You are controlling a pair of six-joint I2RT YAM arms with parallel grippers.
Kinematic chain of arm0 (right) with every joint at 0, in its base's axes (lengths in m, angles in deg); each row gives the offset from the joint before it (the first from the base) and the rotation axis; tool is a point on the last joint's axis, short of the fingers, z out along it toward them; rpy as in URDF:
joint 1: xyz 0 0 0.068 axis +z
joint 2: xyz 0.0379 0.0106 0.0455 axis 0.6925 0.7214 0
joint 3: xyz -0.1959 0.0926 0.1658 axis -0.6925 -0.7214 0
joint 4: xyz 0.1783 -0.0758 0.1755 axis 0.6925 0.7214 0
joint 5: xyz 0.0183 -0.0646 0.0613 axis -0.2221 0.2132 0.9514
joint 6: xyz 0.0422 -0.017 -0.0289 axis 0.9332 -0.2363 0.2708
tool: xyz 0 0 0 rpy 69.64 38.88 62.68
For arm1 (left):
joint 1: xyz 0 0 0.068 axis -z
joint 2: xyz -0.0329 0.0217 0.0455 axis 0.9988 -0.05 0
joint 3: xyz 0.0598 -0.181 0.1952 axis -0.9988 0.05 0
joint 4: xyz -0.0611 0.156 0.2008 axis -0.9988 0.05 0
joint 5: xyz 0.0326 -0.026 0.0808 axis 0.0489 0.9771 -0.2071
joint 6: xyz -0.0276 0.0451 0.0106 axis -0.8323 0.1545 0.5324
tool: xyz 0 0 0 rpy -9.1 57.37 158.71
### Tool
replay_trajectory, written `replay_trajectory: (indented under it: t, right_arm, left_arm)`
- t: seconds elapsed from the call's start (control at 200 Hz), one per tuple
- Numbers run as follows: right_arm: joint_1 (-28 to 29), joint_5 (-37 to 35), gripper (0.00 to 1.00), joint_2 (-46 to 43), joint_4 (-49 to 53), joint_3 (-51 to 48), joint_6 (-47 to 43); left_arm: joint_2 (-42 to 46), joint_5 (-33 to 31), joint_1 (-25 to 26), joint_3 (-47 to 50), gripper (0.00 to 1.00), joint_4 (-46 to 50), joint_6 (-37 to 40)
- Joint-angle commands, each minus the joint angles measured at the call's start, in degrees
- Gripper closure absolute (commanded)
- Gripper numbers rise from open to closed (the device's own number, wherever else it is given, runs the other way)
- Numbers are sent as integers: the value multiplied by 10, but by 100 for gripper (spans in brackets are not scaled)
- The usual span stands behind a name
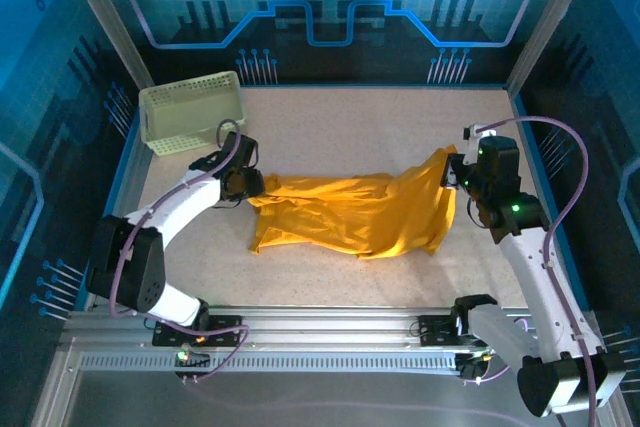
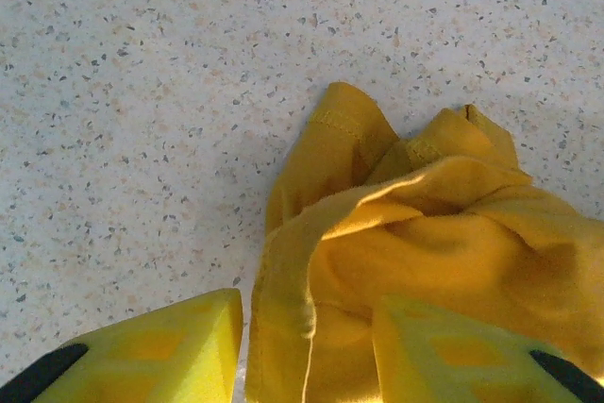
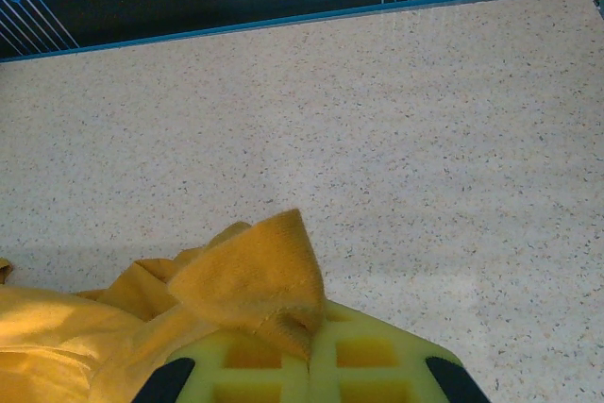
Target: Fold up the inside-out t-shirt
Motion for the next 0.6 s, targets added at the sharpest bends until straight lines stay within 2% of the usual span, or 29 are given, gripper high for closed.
replay_trajectory:
  t: [0.0, 0.595]
  right_arm:
    - [-10, 6, 100, -8, 0, 4, 7]
    - [-17, 6, 100, -9, 4, 5, 6]
  left_arm:
    - [-11, -14, -5, -18, 62, 14, 13]
    - [-15, -25, -21, -36, 91, 17, 17]
